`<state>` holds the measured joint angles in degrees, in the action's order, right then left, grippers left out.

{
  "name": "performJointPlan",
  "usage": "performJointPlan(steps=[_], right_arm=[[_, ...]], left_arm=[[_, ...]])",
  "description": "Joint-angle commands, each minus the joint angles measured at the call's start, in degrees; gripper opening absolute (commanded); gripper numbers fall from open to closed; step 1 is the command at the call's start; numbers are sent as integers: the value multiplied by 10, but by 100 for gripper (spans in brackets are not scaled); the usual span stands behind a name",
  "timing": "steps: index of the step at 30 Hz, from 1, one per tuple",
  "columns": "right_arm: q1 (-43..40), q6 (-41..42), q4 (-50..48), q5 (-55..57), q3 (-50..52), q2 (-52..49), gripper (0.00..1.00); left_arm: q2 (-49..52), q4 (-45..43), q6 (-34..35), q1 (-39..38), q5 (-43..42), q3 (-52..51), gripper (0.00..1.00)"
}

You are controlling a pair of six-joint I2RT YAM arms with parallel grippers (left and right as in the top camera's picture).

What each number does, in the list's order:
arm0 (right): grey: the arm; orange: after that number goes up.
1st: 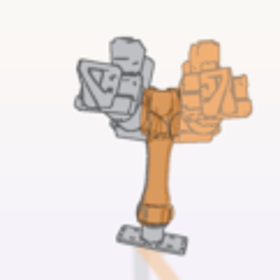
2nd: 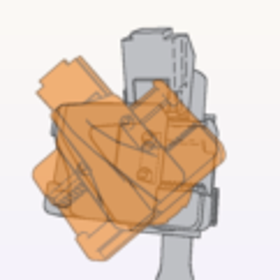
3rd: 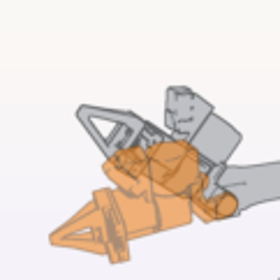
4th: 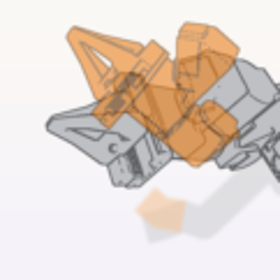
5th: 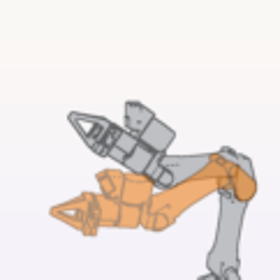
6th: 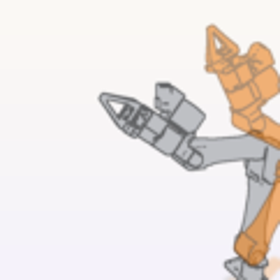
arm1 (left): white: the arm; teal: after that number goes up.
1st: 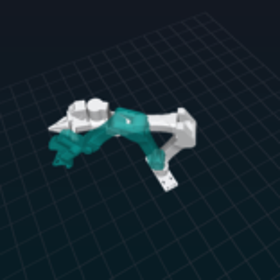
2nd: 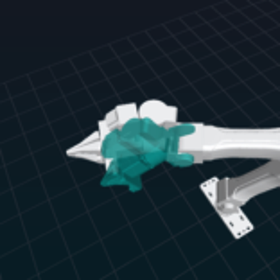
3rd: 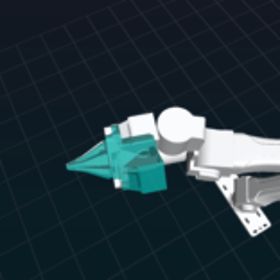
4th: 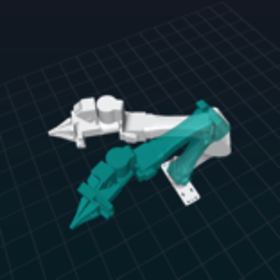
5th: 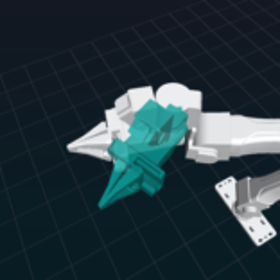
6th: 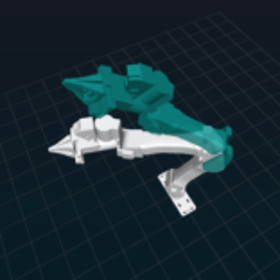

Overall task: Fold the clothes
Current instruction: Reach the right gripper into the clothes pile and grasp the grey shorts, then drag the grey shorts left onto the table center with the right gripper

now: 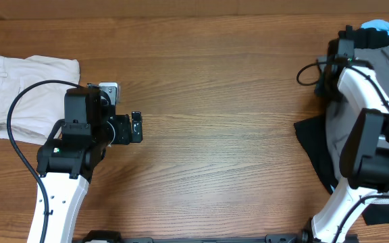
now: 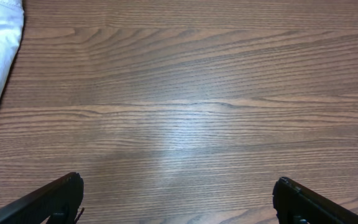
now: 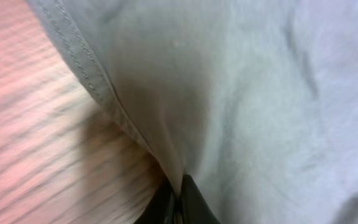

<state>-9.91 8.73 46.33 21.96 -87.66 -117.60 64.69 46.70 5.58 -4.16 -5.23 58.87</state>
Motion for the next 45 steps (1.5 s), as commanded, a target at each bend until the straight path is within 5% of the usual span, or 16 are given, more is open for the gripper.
performJointPlan(steps=[1, 10, 16, 28, 30, 32, 33, 45], right_arm=[[3, -2, 16, -67, -48, 61, 4], [17, -62, 88, -268, -51, 78, 4], [99, -53, 82, -422, -51, 100, 4], [337, 80, -300, -315, -51, 101, 6], [357, 80, -325, -281, -51, 101, 25], [370, 80, -320, -244, -51, 101, 86], [371, 80, -306, -230, -51, 101, 100], [279, 81, -25, -110, -51, 152, 100]], left_arm=[[2, -3, -2, -3, -8, 14, 100], [2, -8, -2, -3, -8, 14, 100], [2, -16, -3, -3, -8, 14, 100], [2, -28, -2, -4, -8, 14, 100], [2, -30, -2, -3, -8, 14, 100], [3, -31, -2, -3, -8, 14, 100], [3, -32, -2, -4, -8, 14, 100], [16, -32, 47, -4, -115, 14, 100]])
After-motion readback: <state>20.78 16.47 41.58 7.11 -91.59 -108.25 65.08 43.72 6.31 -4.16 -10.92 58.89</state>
